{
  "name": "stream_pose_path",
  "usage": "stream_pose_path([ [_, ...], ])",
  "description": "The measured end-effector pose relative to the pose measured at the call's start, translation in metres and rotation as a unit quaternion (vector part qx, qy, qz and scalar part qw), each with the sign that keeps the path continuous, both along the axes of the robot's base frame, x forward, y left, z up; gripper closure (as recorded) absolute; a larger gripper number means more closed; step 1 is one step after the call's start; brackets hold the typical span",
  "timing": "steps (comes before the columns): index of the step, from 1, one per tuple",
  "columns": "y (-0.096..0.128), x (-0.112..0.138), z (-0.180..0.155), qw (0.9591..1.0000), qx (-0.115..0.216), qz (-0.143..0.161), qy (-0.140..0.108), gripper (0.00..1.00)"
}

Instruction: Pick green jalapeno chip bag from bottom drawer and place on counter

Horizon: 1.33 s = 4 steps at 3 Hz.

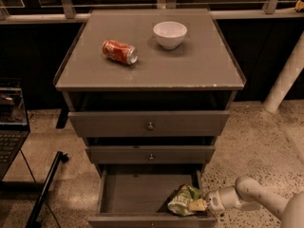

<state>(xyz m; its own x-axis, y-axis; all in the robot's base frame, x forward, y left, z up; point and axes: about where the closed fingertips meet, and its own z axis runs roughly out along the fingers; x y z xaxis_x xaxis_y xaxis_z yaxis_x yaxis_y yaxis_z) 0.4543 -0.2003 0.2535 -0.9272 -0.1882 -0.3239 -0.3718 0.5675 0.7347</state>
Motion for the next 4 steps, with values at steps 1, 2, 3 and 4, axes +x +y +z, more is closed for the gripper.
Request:
stream_pose_path([
  [1,0.004,-0.020,0.048,0.9965,0.049,0.067,-0.009,1.00],
  [2,0.010,-0.033,0.100,0.9876,0.085,0.132,-0.017,1.00],
  [3,0.010,-0.033,0.100,0.9875,0.085,0.132,-0.017,1.00],
  [4,0.022,-0.041,0.123,0.9822,0.100,0.155,-0.032,1.00],
])
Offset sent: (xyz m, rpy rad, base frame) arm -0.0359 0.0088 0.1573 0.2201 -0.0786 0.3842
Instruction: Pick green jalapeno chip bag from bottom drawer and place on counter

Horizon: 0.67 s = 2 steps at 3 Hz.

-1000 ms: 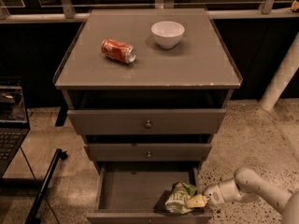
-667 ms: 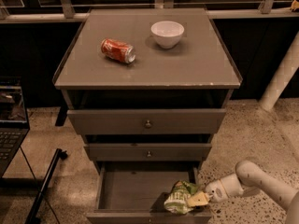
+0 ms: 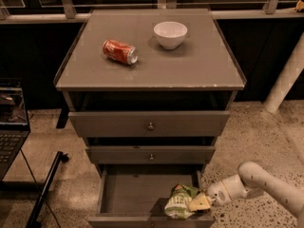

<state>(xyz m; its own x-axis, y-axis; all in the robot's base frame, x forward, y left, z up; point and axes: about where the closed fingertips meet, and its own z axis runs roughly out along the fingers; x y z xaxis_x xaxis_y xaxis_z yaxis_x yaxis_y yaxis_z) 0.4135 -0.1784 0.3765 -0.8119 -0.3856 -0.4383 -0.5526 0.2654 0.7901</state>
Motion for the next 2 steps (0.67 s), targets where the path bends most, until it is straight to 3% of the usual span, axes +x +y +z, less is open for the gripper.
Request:
stream_pose_path([
  [1,0.015,-0.009,0.052,0.9972,-0.002,0.021,-0.072,1.00],
  [2,0.044,-0.029,0.126,0.9888,-0.013,0.041,-0.143,1.00],
])
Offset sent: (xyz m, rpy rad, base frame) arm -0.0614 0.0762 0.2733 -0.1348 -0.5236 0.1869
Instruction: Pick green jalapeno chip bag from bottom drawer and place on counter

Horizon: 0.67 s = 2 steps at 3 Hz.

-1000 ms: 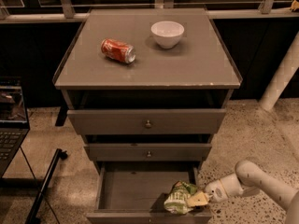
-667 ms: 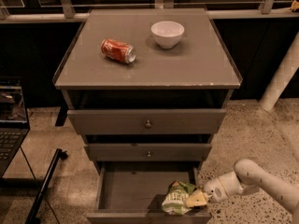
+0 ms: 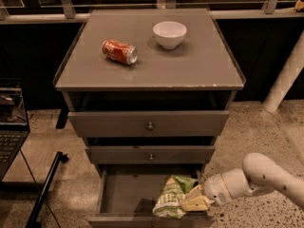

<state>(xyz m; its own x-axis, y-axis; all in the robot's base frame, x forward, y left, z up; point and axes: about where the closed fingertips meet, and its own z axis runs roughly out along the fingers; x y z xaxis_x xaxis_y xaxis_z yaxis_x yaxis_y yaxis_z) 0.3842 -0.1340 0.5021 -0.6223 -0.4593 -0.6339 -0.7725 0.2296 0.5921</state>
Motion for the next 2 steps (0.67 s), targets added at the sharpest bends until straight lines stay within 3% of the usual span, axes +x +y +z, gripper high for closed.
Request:
stream_pose_path([
  [1,0.014,-0.021,0.079,0.9972,-0.019,0.019,-0.070,1.00],
  [2,0.013,-0.017,0.101,0.9947,-0.040,0.023,-0.093,1.00],
])
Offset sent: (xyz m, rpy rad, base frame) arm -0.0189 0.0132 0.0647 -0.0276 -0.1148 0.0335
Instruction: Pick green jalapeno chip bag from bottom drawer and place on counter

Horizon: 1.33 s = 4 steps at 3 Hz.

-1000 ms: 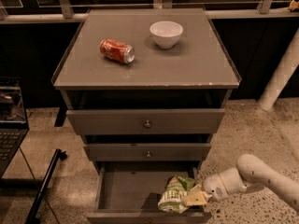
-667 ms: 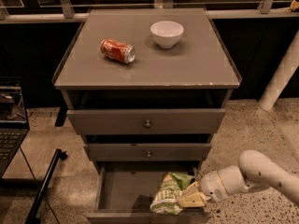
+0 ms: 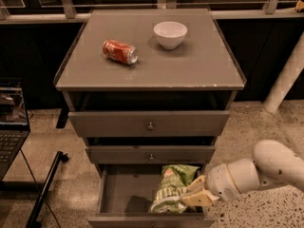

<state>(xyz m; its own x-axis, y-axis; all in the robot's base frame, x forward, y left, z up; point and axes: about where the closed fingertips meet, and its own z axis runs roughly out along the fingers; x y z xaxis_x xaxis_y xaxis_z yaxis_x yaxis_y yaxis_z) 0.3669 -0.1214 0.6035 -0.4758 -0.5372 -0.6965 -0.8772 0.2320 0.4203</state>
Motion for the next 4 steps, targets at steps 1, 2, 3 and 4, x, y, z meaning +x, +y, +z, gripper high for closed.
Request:
stream_pose_path([
  [1,0.000,0.000,-0.001,1.0000,0.000,0.000,0.001,1.00],
  [2,-0.001,0.006,0.012,0.9998,-0.001,-0.005,-0.020,1.00],
  [3,0.000,0.011,0.051,0.9977,-0.009,-0.006,-0.066,1.00],
  [4,0.005,0.021,0.128,0.9887,-0.049,-0.001,-0.141,1.00],
])
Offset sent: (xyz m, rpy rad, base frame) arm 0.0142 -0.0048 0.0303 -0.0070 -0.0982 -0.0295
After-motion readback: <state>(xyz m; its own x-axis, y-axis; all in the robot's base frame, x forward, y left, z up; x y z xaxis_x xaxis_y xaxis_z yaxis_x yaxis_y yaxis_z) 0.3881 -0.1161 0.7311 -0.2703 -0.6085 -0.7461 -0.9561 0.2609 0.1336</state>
